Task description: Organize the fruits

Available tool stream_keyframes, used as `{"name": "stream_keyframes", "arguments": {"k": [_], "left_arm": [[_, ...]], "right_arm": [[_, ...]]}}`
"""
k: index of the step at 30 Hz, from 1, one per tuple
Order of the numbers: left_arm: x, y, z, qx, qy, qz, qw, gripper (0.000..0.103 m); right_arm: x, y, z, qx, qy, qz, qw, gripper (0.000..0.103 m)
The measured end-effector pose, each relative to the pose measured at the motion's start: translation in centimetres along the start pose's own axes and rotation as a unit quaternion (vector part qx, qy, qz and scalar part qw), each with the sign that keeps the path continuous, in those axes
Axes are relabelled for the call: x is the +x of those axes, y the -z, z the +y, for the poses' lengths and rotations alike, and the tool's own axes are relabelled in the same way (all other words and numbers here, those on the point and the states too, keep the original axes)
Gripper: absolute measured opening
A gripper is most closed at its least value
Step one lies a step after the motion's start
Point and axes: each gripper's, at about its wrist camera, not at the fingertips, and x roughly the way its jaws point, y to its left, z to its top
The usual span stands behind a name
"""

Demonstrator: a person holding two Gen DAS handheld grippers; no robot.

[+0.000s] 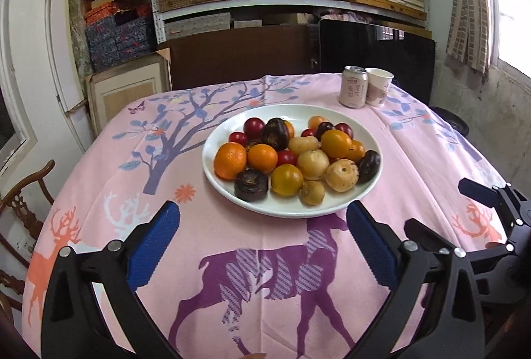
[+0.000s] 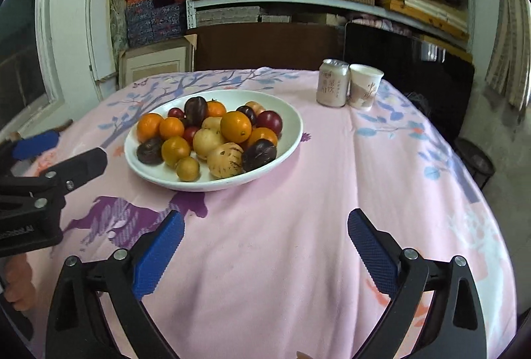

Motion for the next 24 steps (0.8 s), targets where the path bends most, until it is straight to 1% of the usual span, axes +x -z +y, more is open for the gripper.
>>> {"name": "stream_keyframes", "arguments": {"k": [2, 7, 10, 15, 24], "left_arm": [[-0.2, -0.1, -0.1, -0.003, 0.013, 0.005, 0.9999, 0.098], [-0.5, 0.1, -1.0, 0.012, 0.003, 0.002, 0.9999, 0.098], [-0.5, 0.1, -1.1, 0.011, -0.012, 0.002, 0.9999, 0.098], [-0.4, -0.1, -0.5, 0.002, 0.001, 0.004, 1.0, 0.098], [-0.1, -0.1, -0.9, 0.009, 0.003, 0.008, 0.9999, 0.098]], "right_arm": [[-0.3, 0.0, 0.1, -0.003, 0.005, -0.009, 1.0, 0.1], [0.1, 0.1, -0.3, 0.007, 0.001, 0.003, 1.0, 0.1], [-0.1, 0.1, -0.3, 0.007, 0.002, 0.001, 1.0, 0.1], [-0.1, 0.1, -0.3, 0.008, 0.0, 0.0, 1.0, 0.1], [-0.3, 0.1, -0.2, 0.008, -0.002, -0.002, 1.0, 0.1]]}}
